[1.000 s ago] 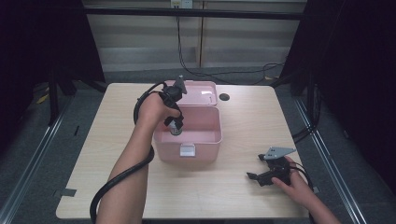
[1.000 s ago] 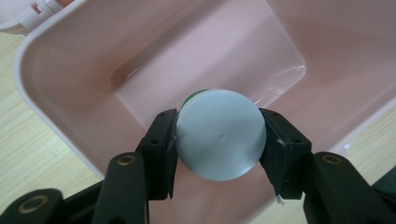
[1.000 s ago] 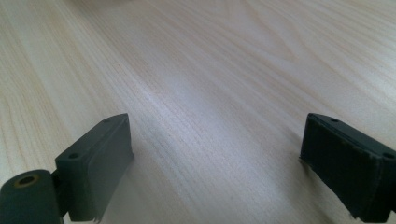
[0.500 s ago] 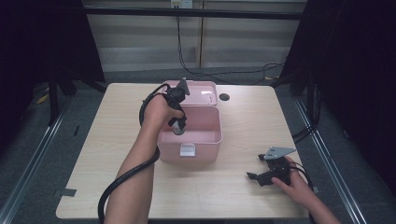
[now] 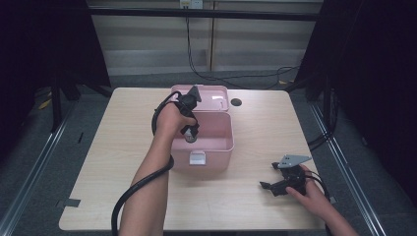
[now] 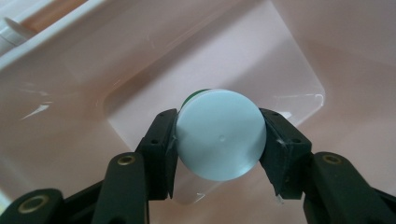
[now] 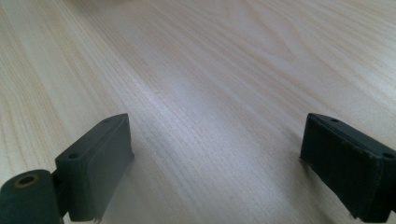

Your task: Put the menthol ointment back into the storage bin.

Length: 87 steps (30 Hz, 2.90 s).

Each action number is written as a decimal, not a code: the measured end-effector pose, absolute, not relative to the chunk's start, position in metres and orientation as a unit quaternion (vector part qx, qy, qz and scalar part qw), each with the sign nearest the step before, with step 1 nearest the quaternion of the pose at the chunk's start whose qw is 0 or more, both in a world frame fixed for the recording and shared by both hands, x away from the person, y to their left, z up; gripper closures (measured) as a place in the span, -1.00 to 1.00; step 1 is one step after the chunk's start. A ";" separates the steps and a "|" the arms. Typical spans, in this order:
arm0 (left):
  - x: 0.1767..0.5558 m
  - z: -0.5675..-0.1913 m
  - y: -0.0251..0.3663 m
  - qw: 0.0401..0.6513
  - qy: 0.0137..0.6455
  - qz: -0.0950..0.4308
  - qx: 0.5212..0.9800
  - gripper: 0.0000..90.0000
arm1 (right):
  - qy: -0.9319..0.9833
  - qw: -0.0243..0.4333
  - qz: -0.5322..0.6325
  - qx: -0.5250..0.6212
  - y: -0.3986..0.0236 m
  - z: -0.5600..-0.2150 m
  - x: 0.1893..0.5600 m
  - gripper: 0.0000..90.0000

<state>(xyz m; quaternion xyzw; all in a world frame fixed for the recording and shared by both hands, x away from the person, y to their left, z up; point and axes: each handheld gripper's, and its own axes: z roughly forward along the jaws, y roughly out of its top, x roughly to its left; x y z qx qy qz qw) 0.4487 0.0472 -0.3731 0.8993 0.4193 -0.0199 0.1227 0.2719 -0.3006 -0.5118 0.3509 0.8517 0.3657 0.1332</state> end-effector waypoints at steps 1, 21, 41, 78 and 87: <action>0.449 -0.374 0.047 0.120 0.420 -0.018 0.900 0.12 | 0.852 0.133 0.366 0.351 -0.301 -0.512 0.272 -0.81; 0.460 -0.399 0.041 0.125 0.460 -0.013 0.879 0.12 | 0.851 0.133 0.366 0.352 -0.301 -0.512 0.272 -0.81; 0.466 -0.415 0.034 0.123 0.468 -0.011 0.875 0.12 | 0.851 0.133 0.366 0.352 -0.301 -0.512 0.272 -0.81; 0.472 -0.437 0.027 0.132 0.486 0.001 0.864 0.12 | 0.851 0.133 0.366 0.353 -0.301 -0.512 0.272 -0.81; 0.473 -0.438 0.026 0.141 0.487 0.015 0.862 0.12 | 0.851 0.133 0.366 0.352 -0.301 -0.512 0.272 -0.81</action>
